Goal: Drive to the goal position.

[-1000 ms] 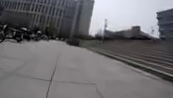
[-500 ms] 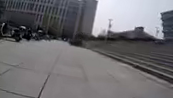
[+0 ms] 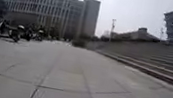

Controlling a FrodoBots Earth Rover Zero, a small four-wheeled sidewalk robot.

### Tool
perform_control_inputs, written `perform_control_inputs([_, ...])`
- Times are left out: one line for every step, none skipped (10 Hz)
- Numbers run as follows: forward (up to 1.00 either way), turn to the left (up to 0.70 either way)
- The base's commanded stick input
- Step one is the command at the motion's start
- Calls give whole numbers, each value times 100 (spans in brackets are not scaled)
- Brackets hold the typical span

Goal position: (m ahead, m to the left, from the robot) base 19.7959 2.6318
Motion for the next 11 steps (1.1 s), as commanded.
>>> perform_control_inputs([100,-15])
perform_control_inputs([100,-34])
perform_control_inputs([100,-40])
perform_control_inputs([100,-24])
perform_control_inputs([100,0])
perform_control_inputs([100,0])
perform_control_inputs([100,0])
perform_control_inputs([100,0])
perform_control_inputs([100,0])
perform_control_inputs([100,0])
perform_control_inputs([100,0])
